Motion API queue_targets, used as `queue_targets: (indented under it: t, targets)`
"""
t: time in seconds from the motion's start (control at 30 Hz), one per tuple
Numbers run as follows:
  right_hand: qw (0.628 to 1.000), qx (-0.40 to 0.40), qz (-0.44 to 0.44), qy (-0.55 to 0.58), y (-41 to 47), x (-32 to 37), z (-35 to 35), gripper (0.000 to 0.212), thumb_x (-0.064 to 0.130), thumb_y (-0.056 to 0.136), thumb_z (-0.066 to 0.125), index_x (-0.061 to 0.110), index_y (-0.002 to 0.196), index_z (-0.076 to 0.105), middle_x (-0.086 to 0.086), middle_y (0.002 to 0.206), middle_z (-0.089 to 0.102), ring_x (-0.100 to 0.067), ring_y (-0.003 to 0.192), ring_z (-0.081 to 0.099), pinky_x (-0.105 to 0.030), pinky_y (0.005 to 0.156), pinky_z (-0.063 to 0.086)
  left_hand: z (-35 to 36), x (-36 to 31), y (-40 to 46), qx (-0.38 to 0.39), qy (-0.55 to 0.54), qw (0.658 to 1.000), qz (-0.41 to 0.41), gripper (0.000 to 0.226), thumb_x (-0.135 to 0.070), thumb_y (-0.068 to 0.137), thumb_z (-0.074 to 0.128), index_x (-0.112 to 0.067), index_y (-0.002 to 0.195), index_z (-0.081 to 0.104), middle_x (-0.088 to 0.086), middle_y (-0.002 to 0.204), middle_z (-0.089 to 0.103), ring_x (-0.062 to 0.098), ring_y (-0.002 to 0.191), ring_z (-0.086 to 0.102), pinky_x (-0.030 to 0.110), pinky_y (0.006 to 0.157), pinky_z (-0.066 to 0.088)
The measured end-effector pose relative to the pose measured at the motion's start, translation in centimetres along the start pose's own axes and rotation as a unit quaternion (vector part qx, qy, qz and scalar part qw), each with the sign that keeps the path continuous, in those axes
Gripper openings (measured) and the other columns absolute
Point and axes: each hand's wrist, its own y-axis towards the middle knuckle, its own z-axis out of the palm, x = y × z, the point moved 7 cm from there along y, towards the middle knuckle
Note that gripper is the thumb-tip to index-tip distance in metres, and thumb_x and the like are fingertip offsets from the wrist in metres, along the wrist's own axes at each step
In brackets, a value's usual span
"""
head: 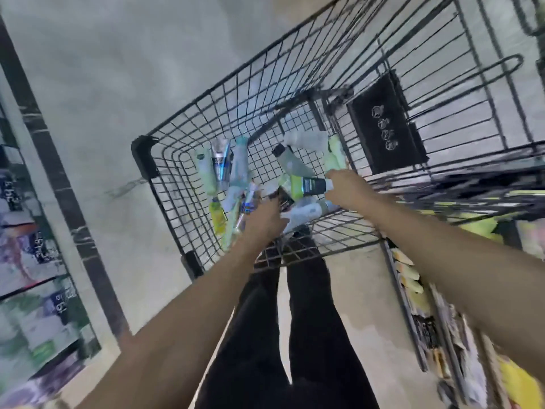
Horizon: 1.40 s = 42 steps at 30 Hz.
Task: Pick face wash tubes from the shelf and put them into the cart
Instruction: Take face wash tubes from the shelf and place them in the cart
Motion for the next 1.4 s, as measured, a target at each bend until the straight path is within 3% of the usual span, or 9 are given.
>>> queue_targets:
  t: [0.27, 0.43, 0.63, 0.87, 1.03, 1.17, 1.23, 1.33, 1.4]
  targets:
    - [0.997, 0.031, -0.036, -0.061, 10.6, -1.6, 6.6, 0.052, 0.012, 0.083, 0.073, 0.005, 0.13, 0.05, -0.022, 0.12, 0.054, -0.042, 0.112, 0.059, -0.046, 0.086, 0.054, 6.9, 2.9, 5.8, 0.071, -0.082, 0.992, -0.07, 0.052, -0.021, 0.093, 0.07, -0.009, 0.141, 0.056, 0.016, 0.131, 0.063, 0.033, 0.117, 0.062, 0.043, 0.101, 0.053]
    - [0.996, 0.037, -0.05, -0.07, 13.7, -2.1, 9.2, 0.064, 0.017, 0.086, 0.074, 0.004, 0.14, 0.043, -0.024, 0.126, 0.054, -0.042, 0.117, 0.057, -0.045, 0.084, 0.05, 7.3, 3.9, 8.0, 0.066, -0.077, 0.993, -0.063, 0.044, -0.028, 0.093, 0.073, -0.018, 0.135, 0.066, 0.012, 0.121, 0.072, 0.03, 0.107, 0.068, 0.033, 0.091, 0.051]
    - [0.993, 0.009, -0.062, -0.102, 14.3, -2.6, 8.9, 0.07, 0.042, 0.079, 0.083, 0.015, 0.136, 0.053, -0.019, 0.121, 0.051, -0.04, 0.116, 0.051, -0.044, 0.085, 0.046, 5.9, 4.1, 7.8, 0.02, -0.225, 0.973, -0.052, 0.038, -0.017, 0.089, 0.074, -0.016, 0.127, 0.073, 0.011, 0.119, 0.075, 0.028, 0.093, 0.075, 0.048, 0.079, 0.064]
    - [0.99, -0.035, -0.01, 0.133, 12.1, -3.4, 5.0, 0.058, 0.047, 0.075, 0.086, 0.018, 0.12, 0.062, -0.012, 0.111, 0.06, -0.032, 0.095, 0.064, -0.04, 0.082, 0.055, 3.1, 2.9, 6.4, 0.011, -0.399, 0.916, -0.042, 0.031, -0.02, 0.079, 0.082, -0.026, 0.109, 0.081, 0.008, 0.11, 0.077, 0.028, 0.097, 0.073, 0.052, 0.097, 0.058]
    - [0.939, -0.126, 0.04, 0.319, 7.2, -4.7, 0.3, 0.052, 0.044, 0.077, 0.085, 0.025, 0.12, 0.063, 0.009, 0.106, 0.07, -0.014, 0.095, 0.064, -0.026, 0.08, 0.052, -2.3, 0.1, 3.2, 0.015, -0.388, 0.921, 0.045, 0.026, -0.006, 0.082, 0.082, -0.015, 0.106, 0.081, 0.012, 0.117, 0.068, 0.021, 0.09, 0.071, 0.039, 0.08, 0.061]
    - [0.88, -0.171, 0.047, 0.441, 1.3, -5.5, -4.0, 0.04, 0.028, 0.082, 0.087, 0.023, 0.115, 0.065, 0.017, 0.092, 0.066, 0.006, 0.08, 0.059, 0.0, 0.054, 0.037, -7.5, -1.5, -1.3, 0.024, -0.391, 0.915, 0.1, 0.034, -0.003, 0.083, 0.08, -0.02, 0.113, 0.08, 0.002, 0.134, 0.06, 0.019, 0.121, 0.061, 0.034, 0.099, 0.056]
    - [0.853, -0.189, 0.049, 0.485, -2.3, -5.2, -5.8, 0.043, 0.033, 0.078, 0.089, 0.021, 0.112, 0.065, 0.014, 0.097, 0.07, 0.002, 0.088, 0.065, -0.001, 0.061, 0.044, -10.3, -2.7, -4.2, 0.027, -0.407, 0.904, 0.129, 0.034, -0.003, 0.084, 0.078, -0.022, 0.112, 0.08, -0.003, 0.136, 0.063, 0.011, 0.126, 0.059, 0.03, 0.101, 0.053]
    - [0.801, -0.234, 0.02, 0.55, -8.3, -4.2, -8.8, 0.064, 0.06, 0.067, 0.089, 0.025, 0.116, 0.07, 0.005, 0.11, 0.076, -0.013, 0.101, 0.072, -0.032, 0.091, 0.058, -14.3, -4.7, -8.8, 0.011, -0.445, 0.88, 0.163, 0.031, 0.0, 0.088, 0.073, -0.019, 0.111, 0.08, -0.005, 0.129, 0.071, 0.01, 0.117, 0.066, 0.026, 0.093, 0.054]
    - [0.758, -0.259, -0.005, 0.599, -12.8, -3.3, -10.7, 0.048, 0.047, 0.078, 0.087, 0.023, 0.118, 0.071, 0.006, 0.108, 0.077, -0.01, 0.1, 0.074, -0.031, 0.088, 0.056, -16.4, -5.9, -11.5, 0.006, -0.488, 0.854, 0.18, 0.029, 0.003, 0.088, 0.069, -0.014, 0.11, 0.078, 0.0, 0.117, 0.076, 0.012, 0.107, 0.071, 0.024, 0.086, 0.055]
